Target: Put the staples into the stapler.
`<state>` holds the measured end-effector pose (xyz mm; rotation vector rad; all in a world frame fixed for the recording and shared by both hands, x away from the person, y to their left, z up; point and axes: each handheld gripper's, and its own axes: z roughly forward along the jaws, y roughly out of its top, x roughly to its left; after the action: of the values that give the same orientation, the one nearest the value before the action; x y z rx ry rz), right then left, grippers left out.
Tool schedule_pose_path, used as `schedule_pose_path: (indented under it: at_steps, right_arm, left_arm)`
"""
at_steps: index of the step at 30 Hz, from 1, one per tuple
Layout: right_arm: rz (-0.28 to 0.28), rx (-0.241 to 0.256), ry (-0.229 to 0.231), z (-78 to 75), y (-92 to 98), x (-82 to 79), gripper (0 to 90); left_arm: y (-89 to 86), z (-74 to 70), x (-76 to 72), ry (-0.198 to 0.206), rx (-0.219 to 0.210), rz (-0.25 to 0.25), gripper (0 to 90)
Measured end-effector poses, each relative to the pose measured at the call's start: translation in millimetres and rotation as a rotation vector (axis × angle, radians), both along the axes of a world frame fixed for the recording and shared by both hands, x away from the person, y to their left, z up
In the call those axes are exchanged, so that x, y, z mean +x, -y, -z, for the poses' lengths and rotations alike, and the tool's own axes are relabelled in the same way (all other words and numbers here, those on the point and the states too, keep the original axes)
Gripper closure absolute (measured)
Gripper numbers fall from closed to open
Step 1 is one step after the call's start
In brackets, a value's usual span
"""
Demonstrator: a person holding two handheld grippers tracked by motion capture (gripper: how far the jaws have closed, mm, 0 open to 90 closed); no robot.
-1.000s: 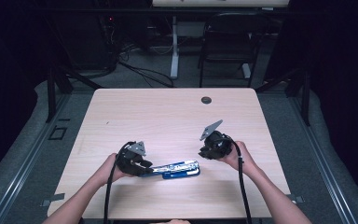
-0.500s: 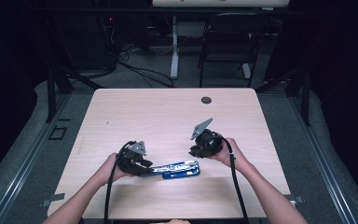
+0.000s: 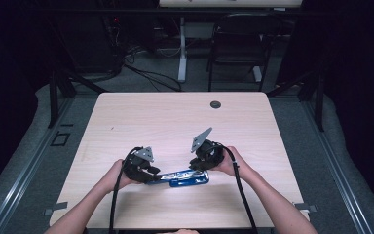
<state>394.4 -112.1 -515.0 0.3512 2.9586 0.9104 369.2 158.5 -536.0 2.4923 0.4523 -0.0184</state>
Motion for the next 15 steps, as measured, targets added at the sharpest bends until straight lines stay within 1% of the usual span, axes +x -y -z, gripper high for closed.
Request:
schedule_pose_path:
  at_steps: [1,2,5,9,10,11,12,13,15]
  right_arm:
    - [0.007,0.006,-0.003,1.6,-0.1,-0.8,78.2]
    - [0.001,0.01,-0.006,2.9,0.3,-0.5,78.2]
    - [-0.003,0.001,-0.018,6.5,1.3,0.5,78.2]
    - [-0.014,-0.013,-0.014,6.6,2.3,1.4,78.2]
    - [-0.012,0.0,-0.02,7.3,2.5,1.1,78.2]
    - [-0.007,0.002,-0.024,7.2,2.9,0.8,78.2]
    - [-0.011,-0.002,-0.026,6.9,3.3,0.8,78.2]
    - [-0.019,0.009,-0.026,7.3,3.7,0.2,78.2]
    - [-0.026,0.009,-0.027,6.8,4.0,-0.3,78.2]
  left_arm:
    - [0.1,-0.1,0.1,0.001,0.002,0.001,66.1]
    - [0.0,-0.2,0.4,0.002,0.003,0.001,66.0]
    - [-0.1,-0.5,1.0,0.005,0.006,0.002,65.6]
    - [-0.9,-0.2,1.8,-0.003,-0.002,0.002,65.6]
    - [-1.0,-0.2,2.1,-0.006,-0.003,0.003,65.6]
    - [-1.0,-0.1,2.1,-0.006,-0.003,0.004,65.6]
    - [-0.9,-0.2,2.0,-0.006,-0.003,0.003,65.6]
    - [-0.8,-0.3,1.9,-0.002,0.0,0.003,65.6]
    - [-0.7,-0.3,1.8,-0.002,-0.001,0.002,65.6]
